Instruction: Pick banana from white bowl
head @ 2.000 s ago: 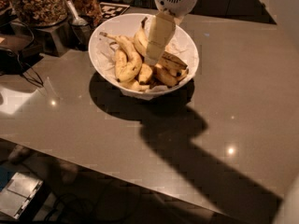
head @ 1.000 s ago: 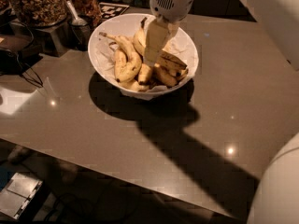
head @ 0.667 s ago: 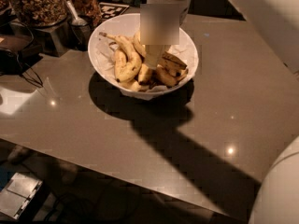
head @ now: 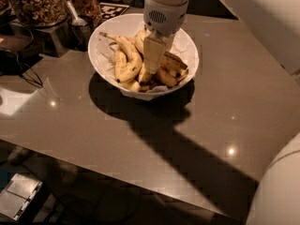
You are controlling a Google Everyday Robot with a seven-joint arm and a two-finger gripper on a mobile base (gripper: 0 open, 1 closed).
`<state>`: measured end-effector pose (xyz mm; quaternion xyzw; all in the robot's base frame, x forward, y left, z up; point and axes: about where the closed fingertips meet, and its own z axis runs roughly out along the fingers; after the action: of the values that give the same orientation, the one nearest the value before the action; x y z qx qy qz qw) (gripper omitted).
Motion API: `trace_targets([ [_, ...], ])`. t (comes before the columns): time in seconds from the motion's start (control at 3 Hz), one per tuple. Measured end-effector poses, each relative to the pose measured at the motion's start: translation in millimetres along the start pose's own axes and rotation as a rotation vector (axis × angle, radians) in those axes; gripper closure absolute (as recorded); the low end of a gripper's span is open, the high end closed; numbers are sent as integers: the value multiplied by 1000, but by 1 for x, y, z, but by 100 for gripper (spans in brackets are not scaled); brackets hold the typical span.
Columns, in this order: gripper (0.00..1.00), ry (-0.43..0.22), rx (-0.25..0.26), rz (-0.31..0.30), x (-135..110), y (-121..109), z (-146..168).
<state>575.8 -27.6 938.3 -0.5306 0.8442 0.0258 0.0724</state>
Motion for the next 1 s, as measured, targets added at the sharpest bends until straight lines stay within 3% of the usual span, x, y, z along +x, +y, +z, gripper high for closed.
trace_targets([
  [0.67,53,0,-7,1,0,-1,-1],
  [1.0,72,-4,-5,5,0,-4,-1],
])
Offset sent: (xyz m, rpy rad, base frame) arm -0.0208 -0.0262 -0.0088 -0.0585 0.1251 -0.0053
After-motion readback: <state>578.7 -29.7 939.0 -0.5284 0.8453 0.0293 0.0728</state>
